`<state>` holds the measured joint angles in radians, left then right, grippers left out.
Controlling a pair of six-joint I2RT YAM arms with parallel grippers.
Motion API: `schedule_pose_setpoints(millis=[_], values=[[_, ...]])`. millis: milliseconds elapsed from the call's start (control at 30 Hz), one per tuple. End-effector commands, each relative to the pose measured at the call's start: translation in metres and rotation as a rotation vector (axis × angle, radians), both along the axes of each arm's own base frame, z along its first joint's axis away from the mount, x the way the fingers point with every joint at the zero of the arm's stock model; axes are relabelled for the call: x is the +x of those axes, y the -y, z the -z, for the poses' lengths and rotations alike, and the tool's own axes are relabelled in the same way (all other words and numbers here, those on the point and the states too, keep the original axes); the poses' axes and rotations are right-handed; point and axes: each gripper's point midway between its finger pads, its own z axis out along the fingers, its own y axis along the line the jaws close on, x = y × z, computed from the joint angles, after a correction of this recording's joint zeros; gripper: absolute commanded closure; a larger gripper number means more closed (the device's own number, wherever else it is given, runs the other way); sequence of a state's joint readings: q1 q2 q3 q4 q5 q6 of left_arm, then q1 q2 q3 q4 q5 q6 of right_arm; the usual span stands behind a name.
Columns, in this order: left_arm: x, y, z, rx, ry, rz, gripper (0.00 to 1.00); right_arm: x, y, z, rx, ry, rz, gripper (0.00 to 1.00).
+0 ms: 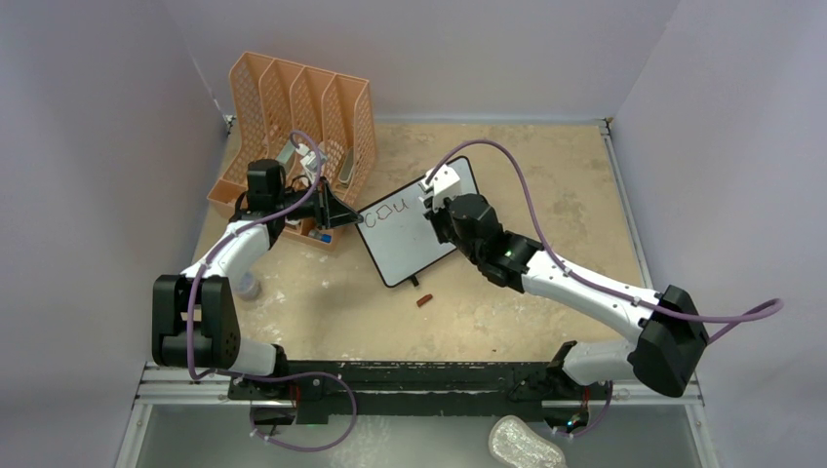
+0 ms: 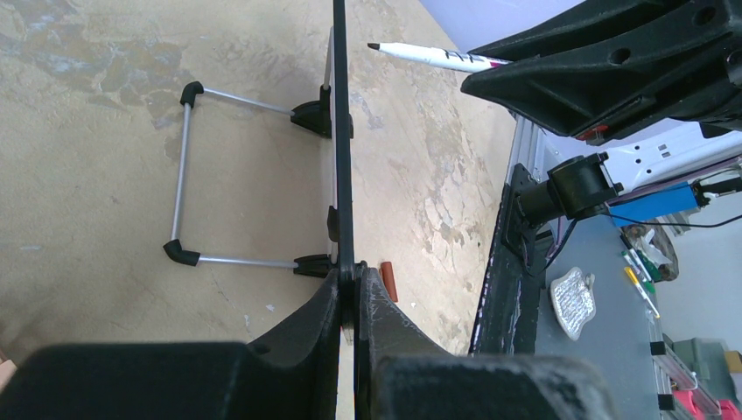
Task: Write a sentence on the whiteboard
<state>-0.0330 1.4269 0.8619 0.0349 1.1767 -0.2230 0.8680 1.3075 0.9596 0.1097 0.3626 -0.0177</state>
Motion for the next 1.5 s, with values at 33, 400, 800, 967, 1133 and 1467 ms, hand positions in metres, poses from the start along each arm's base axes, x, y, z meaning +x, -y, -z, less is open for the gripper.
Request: schedule_pose_setpoints(millis=[33, 400, 800, 967, 1133, 1467], values=[[0.001, 0.002, 0.005, 0.012, -0.003, 0.016, 1.0, 0.0, -0.011, -0.021, 0.065, 0.034, -0.037, 1.0], [0.001, 0.002, 0.005, 0.011, -0.004, 0.018, 1.0, 0.003, -0.022, -0.026, 0.069, 0.048, -0.073, 1.0], [0.0, 0.003, 0.006, 0.011, -0.005, 0.02, 1.0, 0.007, -0.029, -0.034, 0.078, 0.07, -0.094, 1.0], [0.0, 0.003, 0.006, 0.011, -0.005, 0.02, 1.0, 0.008, -0.031, -0.033, 0.077, 0.069, -0.097, 1.0], [0.0, 0.003, 0.006, 0.01, -0.005, 0.022, 1.0, 0.009, -0.032, -0.029, 0.069, 0.064, -0.097, 1.0], [0.0, 0.003, 0.006, 0.011, -0.002, 0.022, 1.0, 0.01, -0.027, -0.018, 0.049, 0.043, -0.075, 1.0]])
